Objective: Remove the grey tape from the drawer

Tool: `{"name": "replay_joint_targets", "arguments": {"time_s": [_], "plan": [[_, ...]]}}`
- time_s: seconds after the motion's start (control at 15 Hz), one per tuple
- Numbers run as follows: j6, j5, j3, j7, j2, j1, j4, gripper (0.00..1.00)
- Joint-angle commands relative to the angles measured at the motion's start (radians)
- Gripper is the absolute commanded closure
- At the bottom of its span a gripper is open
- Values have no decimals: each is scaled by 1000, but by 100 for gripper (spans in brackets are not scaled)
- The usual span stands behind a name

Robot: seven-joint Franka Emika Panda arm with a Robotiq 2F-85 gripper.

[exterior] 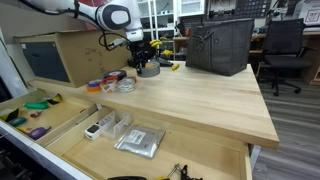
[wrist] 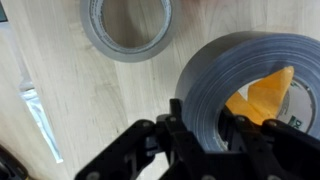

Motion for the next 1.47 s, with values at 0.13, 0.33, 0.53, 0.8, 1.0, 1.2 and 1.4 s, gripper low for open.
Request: {"name": "replay_joint_targets", "arguments": {"time_s": [0.13,0.33,0.53,0.8,1.0,1.2,1.4], "plan": [[-67,-18,28,47,95,11,184,88],[-28,-7,21,22,89,20,128,88],[-29,-9,21,25,110,24,132,63],[-28,-11,19,31,125,19,145,88],[-19,-6,24,33,161,18,187,88],[25,-5,24,37,187,25,212,88],[59,-7,23,38,205,34,227,88]]}}
